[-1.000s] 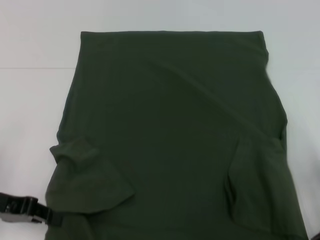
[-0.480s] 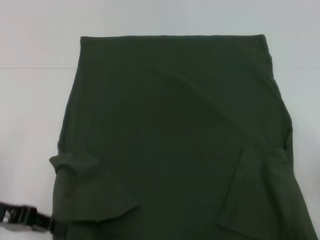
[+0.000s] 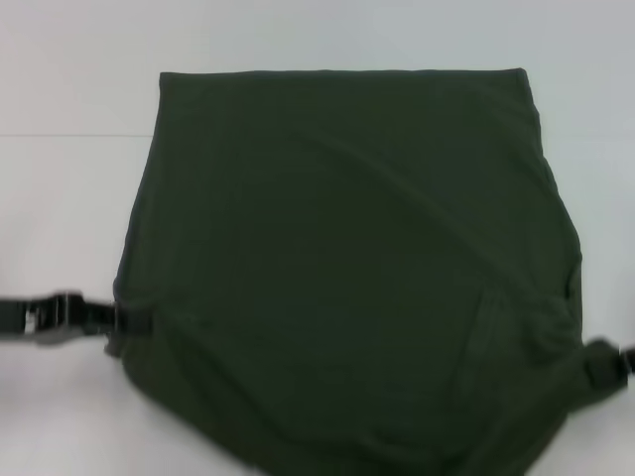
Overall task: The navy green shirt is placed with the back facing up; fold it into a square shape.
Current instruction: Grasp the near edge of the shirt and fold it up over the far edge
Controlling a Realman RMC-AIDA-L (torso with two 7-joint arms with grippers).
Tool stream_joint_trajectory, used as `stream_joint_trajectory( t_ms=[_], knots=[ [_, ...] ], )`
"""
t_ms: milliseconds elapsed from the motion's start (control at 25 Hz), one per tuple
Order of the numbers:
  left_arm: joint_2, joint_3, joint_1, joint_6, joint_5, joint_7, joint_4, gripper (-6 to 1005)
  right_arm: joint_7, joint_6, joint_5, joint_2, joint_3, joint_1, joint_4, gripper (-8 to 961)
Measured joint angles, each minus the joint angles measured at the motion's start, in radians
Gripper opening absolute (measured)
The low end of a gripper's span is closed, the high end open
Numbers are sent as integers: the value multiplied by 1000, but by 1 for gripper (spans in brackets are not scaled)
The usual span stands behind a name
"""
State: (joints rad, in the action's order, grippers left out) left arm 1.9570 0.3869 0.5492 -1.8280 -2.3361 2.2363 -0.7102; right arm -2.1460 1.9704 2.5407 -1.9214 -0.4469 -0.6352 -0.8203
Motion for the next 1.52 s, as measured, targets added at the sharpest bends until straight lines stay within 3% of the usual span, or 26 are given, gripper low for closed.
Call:
stream_joint_trajectory(
  t_ms=[360,520,760,1160,1520],
  knots=[
    [11,-26,-2,141,225,-38,53,50,6,-111,-217,-7,81,54,11,57],
    [21,-28,5,205,256,-44,73,50,7,-186,-326,-24,82,94,18,58],
    [42,-28,10,274,290,-50,89,50,10,-292,-428,-31,84,132,88,59],
    [70,-21,4,372,320,-95,94,50,40,-436,-507,-41,86,163,147,62],
    [104,-22,19,489,345,-159,96,50,81,-555,-507,-71,73,139,150,64]
  ],
)
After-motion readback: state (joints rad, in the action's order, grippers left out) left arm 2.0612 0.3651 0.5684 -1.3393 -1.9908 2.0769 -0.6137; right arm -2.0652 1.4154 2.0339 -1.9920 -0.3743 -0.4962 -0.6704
